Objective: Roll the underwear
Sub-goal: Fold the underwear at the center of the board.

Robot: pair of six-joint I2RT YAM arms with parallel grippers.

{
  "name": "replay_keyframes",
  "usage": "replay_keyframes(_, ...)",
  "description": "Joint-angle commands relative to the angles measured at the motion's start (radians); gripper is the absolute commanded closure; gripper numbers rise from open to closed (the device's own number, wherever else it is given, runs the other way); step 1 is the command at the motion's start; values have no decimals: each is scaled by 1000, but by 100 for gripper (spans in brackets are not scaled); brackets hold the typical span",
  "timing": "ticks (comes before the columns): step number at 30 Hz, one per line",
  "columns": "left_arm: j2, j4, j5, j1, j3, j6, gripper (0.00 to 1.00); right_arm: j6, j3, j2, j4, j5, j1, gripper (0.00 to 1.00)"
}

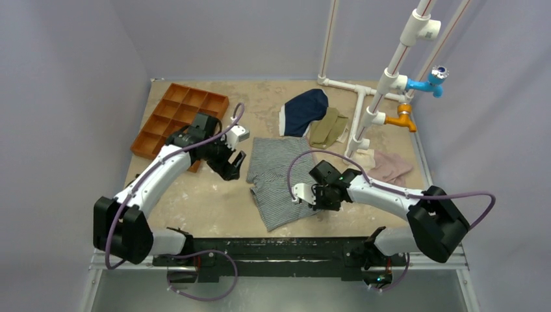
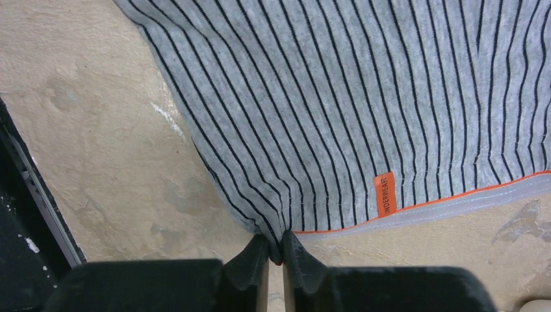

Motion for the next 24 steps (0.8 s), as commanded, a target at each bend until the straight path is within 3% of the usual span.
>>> replay_keyframes(1,-138,48,26,8,-78,80,22,-15,34,37,9,-39,-2,100)
replay_keyframes(8,-311,67,92,-20,-220,143,23,29,175,103,-75,-177,-7,100)
replay_keyframes(14,-450,115,-40,-233,-329,189,23,103,337,220,-149,-283,-7,100)
replay_keyframes(24,-325,191,-120,-490,-324,145,24,136,458,362,-232,-332,-98,100)
